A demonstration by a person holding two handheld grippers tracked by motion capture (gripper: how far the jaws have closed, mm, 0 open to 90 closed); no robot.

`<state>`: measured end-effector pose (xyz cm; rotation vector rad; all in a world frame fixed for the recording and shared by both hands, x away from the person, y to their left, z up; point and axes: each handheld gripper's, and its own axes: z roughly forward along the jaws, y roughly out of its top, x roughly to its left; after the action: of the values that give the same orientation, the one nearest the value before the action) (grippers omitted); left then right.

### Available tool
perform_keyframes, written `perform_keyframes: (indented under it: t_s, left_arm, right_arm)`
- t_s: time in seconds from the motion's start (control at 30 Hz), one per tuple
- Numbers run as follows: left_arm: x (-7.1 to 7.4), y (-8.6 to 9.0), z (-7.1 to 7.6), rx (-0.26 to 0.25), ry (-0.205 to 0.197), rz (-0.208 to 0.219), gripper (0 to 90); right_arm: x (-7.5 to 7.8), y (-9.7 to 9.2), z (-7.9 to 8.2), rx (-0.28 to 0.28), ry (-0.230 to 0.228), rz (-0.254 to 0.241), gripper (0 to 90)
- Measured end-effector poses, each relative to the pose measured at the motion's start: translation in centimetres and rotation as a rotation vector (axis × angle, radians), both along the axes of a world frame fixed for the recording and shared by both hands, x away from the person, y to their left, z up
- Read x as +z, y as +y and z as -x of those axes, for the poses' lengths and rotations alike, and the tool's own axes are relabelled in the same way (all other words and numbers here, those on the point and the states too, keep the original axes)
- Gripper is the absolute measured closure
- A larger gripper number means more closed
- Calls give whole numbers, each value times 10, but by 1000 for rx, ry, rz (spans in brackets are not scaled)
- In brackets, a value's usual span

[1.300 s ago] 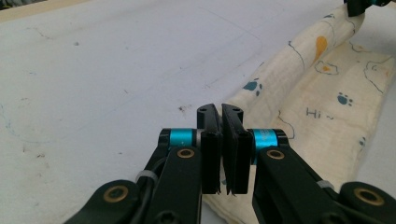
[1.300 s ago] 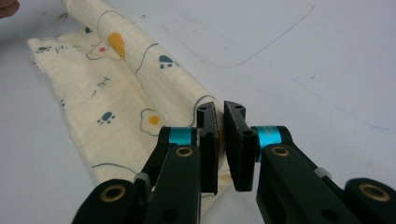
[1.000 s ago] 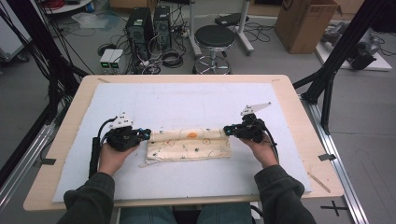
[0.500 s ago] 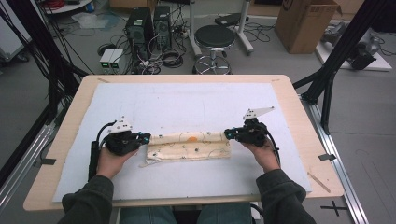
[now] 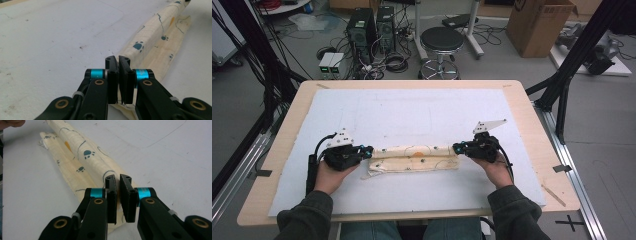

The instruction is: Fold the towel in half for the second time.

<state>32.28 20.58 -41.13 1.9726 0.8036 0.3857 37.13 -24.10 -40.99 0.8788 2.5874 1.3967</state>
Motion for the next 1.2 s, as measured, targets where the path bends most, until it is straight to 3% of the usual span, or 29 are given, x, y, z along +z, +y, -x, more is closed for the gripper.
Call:
perform_keyframes:
  t_s: [0.47, 0.63, 1.2]
  left_arm:
    - [-1, -2, 11, -28, -15, -41, 853]
    - [-13, 0, 16, -34, 11, -51, 851]
    - [-22, 1, 24, -69, 45, -75, 827]
  right_arm:
    - [-4, -1, 11, 19, -15, 4, 842]
    - [-7, 1, 15, 29, -6, 16, 842]
    - [-25, 2, 27, 44, 26, 53, 827]
